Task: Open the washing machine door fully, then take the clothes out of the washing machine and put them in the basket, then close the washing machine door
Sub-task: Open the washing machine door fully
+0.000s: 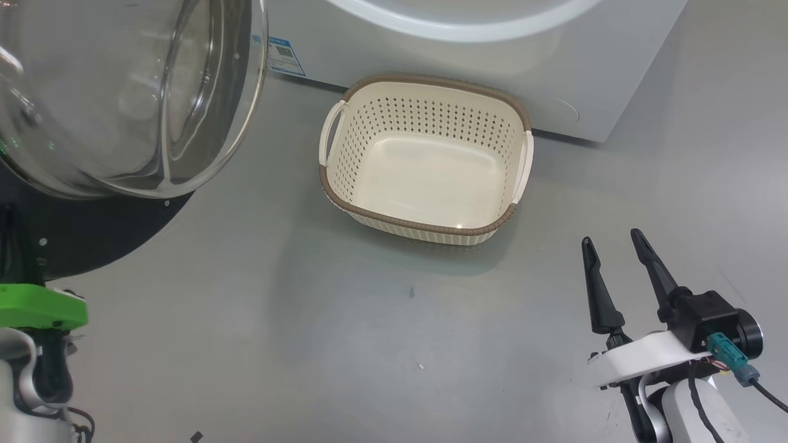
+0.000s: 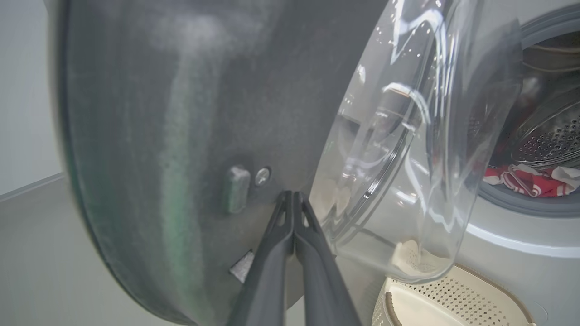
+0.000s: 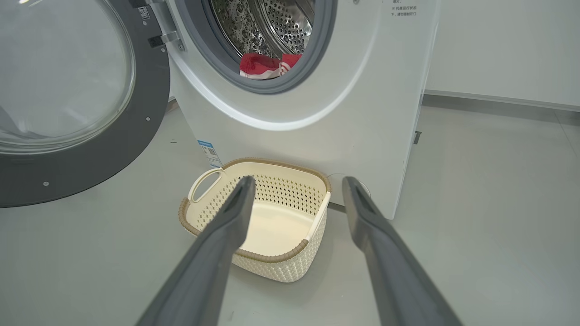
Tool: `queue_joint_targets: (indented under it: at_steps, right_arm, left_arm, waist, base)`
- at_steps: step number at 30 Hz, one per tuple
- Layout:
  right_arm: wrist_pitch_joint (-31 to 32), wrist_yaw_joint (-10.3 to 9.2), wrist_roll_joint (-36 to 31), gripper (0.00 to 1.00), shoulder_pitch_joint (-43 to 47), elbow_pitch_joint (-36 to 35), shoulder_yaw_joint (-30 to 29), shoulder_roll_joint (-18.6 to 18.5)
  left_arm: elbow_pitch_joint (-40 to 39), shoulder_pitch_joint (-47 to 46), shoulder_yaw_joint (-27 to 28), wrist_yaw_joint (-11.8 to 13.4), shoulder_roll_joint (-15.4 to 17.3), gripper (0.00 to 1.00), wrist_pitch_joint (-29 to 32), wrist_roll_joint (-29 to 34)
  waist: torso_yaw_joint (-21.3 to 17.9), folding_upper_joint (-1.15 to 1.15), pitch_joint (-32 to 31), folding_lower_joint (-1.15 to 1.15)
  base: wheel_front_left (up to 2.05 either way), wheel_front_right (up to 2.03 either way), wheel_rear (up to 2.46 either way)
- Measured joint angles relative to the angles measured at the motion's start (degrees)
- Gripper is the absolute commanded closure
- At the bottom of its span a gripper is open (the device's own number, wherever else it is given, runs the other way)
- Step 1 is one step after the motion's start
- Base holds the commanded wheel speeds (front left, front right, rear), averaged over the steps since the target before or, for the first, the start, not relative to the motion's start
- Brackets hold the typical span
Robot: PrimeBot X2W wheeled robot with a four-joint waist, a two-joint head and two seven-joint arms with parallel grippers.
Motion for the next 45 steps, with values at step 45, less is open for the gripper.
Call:
queue_joint_targets:
  at_steps: [45]
  right_arm:
    - [0.0, -0.01, -1.1, 0.0, -3.3, 0.3, -1.3, -1.5]
  left_arm:
    - [16.8, -9.8, 2.7, -4.2, 6.0, 1.0, -3.5, -2.0]
  waist:
    - [-0.9, 0.0, 5.8, 0.0]
  base:
    - [0.0, 0.0, 0.0]
